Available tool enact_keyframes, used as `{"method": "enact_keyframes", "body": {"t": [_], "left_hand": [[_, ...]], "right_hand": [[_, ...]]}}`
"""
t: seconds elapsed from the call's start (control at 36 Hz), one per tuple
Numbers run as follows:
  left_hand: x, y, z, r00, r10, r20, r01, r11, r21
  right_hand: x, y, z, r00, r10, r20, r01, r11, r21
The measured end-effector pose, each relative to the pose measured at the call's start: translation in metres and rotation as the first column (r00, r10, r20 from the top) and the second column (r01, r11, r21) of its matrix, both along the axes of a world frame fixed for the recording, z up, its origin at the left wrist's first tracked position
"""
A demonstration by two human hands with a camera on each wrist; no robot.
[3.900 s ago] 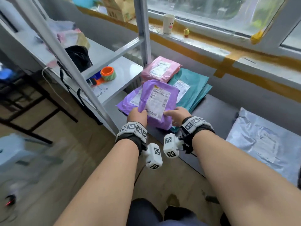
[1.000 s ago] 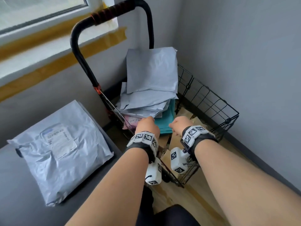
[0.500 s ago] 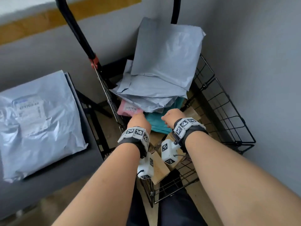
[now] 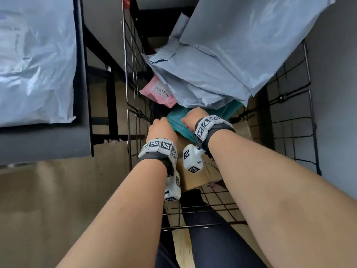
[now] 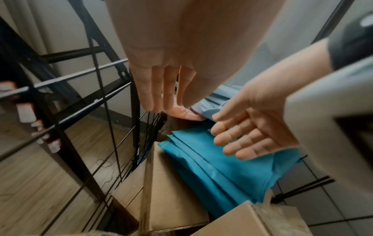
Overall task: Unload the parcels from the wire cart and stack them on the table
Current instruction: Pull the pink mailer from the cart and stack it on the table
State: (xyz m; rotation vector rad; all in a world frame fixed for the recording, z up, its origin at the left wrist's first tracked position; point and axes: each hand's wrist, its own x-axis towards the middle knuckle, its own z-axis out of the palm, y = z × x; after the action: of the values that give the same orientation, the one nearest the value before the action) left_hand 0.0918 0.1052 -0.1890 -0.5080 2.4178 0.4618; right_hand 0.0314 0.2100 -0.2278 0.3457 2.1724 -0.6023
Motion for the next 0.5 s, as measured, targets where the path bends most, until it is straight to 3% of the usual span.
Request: {"method": "enact_keyframes", "body": {"t": [0.08,0.17,0.39,0.5], "left_hand": [[0.005,0.0,-0.016,1.0,-0.012,-0.004,0.012,1.0,-0.013],[0.006,-0.001,-0.029,1.0,-0.01,-0.011,0.01,1.0,-0.006],[-0.001,-0.007,-0.047,1.0,0.005,0.017,-0.003,0.998,-0.069],[-0.001,-0.011,-0.049,0.999,0.039,0.024,-0.037,0.998,-0.053]], "right_hand": [[-0.008,-0.009,-0.019,0.995,0.095,0.015,-0.094,0.995,-0.035],[-0.019,-0.019,-0.036,0.996,0.086,0.004,-0.085,0.992,-0.091],[-0.046,-0.039,-0.062,0.992,-0.127,-0.007,0.122,0.966,-0.227],[-0.055,-0.043,-0.071,0.98,-0.2,0.014,0.199,0.962,-0.187]]}}
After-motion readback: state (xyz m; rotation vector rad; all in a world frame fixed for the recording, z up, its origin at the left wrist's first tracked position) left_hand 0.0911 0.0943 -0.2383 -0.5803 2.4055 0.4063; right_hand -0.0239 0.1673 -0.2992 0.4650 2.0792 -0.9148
